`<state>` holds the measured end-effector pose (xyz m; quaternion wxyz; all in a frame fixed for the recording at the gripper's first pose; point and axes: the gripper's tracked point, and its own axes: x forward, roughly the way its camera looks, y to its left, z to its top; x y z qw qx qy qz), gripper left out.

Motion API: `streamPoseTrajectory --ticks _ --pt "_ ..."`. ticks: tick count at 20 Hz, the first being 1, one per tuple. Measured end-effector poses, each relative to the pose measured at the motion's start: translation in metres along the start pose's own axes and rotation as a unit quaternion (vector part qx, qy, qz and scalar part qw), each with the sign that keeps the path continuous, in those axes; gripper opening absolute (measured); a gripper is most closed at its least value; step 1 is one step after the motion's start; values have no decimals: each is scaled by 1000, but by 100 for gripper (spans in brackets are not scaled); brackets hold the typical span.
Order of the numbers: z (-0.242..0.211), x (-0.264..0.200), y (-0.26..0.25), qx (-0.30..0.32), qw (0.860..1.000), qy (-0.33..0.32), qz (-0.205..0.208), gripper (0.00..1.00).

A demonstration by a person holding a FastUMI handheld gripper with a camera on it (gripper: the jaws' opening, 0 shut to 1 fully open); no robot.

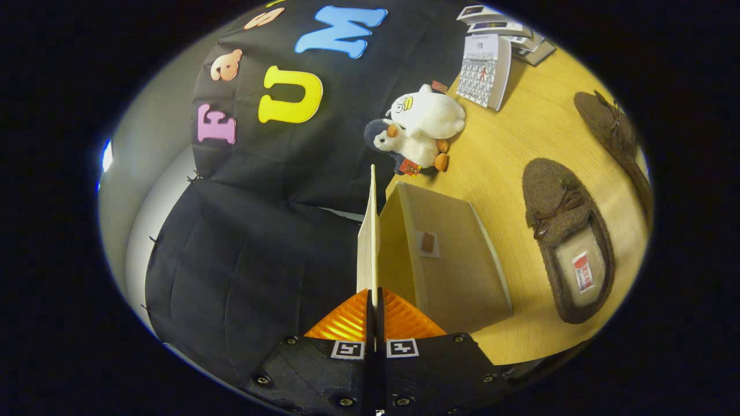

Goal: Open the storage box then place both shoes into the box .Put the left shoe in first, then the right shoe, with the right side of both shoes facing outward in a uniform manner.

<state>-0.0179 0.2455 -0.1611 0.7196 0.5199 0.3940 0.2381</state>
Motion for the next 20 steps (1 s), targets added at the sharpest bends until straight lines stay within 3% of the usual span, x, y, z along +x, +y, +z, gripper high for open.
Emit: streamPoseTrajectory --ticks 12,20 --pt "-14 14 111 -142 990 13 -5 0" --pt "-45 44 165 -236 971 21 -30 0"
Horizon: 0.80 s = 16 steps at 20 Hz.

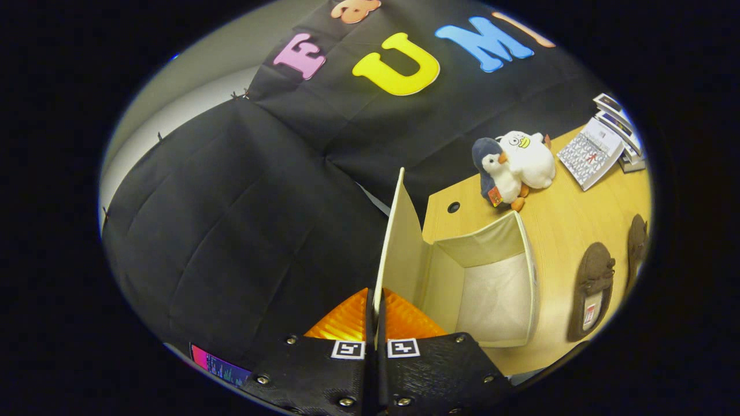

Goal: Open the storage box then place both shoes into the box .Put the left shoe in first, then the right shoe, with the right side of both shoes facing outward in a uniform manner.

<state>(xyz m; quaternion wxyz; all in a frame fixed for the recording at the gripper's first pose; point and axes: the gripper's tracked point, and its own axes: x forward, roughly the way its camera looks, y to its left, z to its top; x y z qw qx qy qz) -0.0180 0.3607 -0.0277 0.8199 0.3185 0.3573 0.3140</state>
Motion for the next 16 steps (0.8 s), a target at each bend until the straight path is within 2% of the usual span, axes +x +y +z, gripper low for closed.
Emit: streamPoseTrajectory --ticks 10,12,15,16 --pt "-32 61 62 -56 998 31 22 0" --pt "-36 71 71 -72 997 33 27 4" --pt "-40 84 81 -111 993 31 32 17" --pt "-42 79 84 -129 991 28 34 39"
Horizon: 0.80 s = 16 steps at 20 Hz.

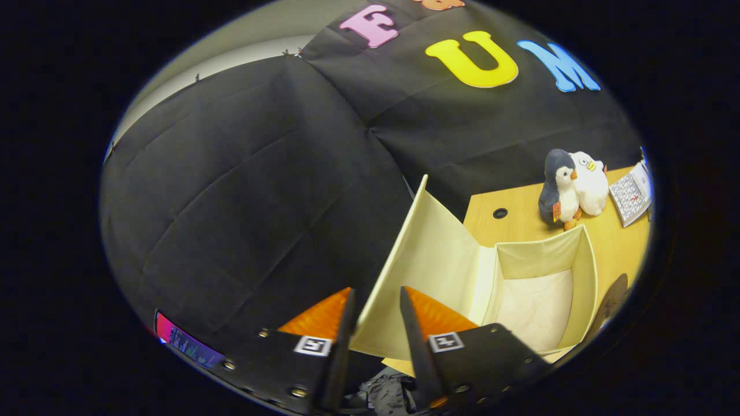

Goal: Open the storage box then place both shoes into the box .Put the left shoe in first, then the right shoe, with the right side of both shoes facing outward in a uniform manner.

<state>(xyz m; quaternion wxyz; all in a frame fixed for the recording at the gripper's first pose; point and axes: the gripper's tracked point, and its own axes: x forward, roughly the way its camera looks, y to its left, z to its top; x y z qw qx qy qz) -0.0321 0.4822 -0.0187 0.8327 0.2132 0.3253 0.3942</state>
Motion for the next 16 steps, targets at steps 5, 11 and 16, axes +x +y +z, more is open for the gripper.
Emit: streamPoseTrajectory --ticks 5,11,16 --pt "14 -12 -6 -68 997 -34 -14 97" --pt "43 -56 -43 -122 988 -88 -42 97" --pt "61 -99 -98 -165 974 -126 -93 97"
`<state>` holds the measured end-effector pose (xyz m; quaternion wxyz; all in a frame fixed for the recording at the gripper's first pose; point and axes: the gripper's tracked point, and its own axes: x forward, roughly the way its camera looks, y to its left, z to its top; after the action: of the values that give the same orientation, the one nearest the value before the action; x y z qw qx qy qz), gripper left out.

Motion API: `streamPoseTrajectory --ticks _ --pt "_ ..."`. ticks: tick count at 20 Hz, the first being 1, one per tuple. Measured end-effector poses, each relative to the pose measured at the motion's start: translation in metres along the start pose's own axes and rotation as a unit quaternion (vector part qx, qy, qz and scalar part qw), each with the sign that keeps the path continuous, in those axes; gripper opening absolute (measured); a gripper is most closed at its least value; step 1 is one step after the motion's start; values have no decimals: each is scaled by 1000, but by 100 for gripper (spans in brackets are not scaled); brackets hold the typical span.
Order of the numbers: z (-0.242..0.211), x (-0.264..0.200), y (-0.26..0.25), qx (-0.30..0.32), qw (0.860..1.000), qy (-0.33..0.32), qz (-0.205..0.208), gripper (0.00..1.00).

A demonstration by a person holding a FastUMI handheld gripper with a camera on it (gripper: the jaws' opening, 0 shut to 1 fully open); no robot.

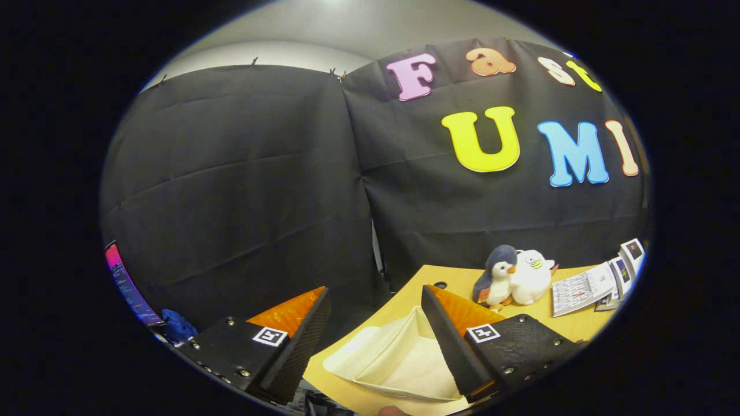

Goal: Open the storage box then place both shoes into the box .Put the left shoe in first, then the right shoe, with the right side of both shoes facing outward in a uniform manner.

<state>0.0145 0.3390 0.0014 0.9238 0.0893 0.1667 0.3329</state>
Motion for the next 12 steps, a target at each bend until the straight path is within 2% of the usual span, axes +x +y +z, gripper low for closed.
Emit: streamPoseTrajectory --ticks 7,12 --pt "-15 -36 -102 13 996 -1 -86 98" --pt "-45 -55 -161 32 991 22 -125 97"
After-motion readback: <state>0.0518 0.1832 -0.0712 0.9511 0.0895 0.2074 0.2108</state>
